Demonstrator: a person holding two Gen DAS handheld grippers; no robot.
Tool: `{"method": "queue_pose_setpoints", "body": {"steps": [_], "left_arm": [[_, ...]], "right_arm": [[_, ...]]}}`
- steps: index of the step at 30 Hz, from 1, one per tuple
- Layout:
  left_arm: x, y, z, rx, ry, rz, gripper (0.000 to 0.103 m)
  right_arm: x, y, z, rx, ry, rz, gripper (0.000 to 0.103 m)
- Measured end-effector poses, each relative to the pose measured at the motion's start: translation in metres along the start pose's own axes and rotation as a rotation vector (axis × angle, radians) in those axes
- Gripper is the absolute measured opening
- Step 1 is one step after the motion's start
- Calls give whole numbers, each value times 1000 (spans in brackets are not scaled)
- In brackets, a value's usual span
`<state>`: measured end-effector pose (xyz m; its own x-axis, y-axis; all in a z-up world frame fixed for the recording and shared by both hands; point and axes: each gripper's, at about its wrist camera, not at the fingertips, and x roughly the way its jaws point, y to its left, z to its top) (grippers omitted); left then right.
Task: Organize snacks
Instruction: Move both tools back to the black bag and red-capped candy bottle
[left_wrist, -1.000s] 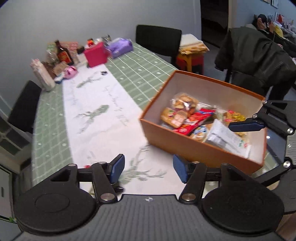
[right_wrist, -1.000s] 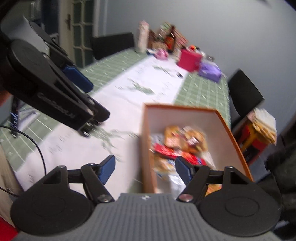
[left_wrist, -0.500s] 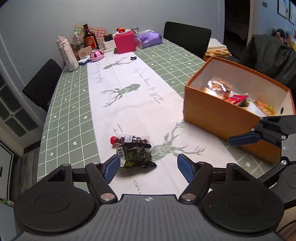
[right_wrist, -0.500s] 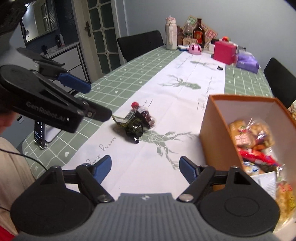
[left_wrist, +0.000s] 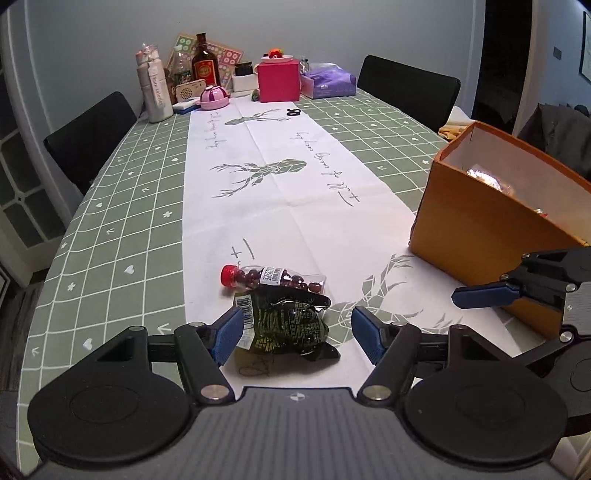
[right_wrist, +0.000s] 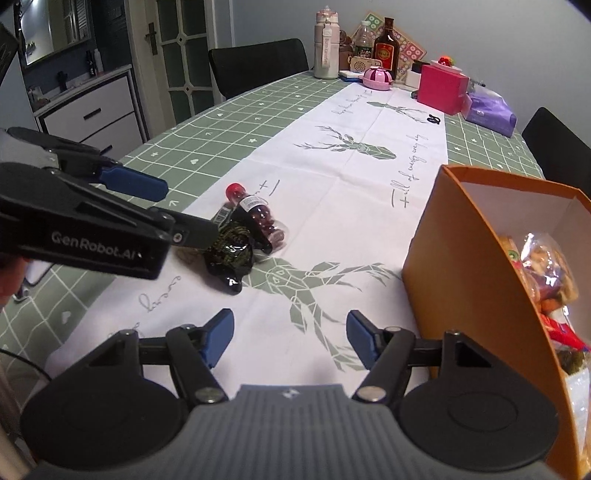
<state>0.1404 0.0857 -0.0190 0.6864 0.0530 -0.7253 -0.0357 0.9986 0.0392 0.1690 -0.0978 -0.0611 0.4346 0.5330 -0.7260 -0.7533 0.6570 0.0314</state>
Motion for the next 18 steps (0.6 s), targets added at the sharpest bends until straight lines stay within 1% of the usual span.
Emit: {"method": "queue_pose_setpoints", "body": {"steps": [2, 7, 10, 16, 17, 18], "left_arm": [[9, -1, -2, 9, 6, 2, 79], [30, 1, -10, 8, 34, -30, 78], [39, 2, -12, 0, 47, -41, 74], [51, 7, -13, -24, 69, -44, 74], [53, 8, -14, -34, 72, -45, 70], [54, 10, -15, -42, 74, -44, 69]], "right_arm": [[7, -2, 1, -3, 12, -5, 66], [21, -10, 2, 4, 36, -12, 66], [25, -13, 3, 3, 36, -14, 66], [28, -9, 11, -58, 21, -32, 66], [30, -9, 12, -59, 24, -28, 66], [31, -9, 13, -57, 27, -25, 66]]}}
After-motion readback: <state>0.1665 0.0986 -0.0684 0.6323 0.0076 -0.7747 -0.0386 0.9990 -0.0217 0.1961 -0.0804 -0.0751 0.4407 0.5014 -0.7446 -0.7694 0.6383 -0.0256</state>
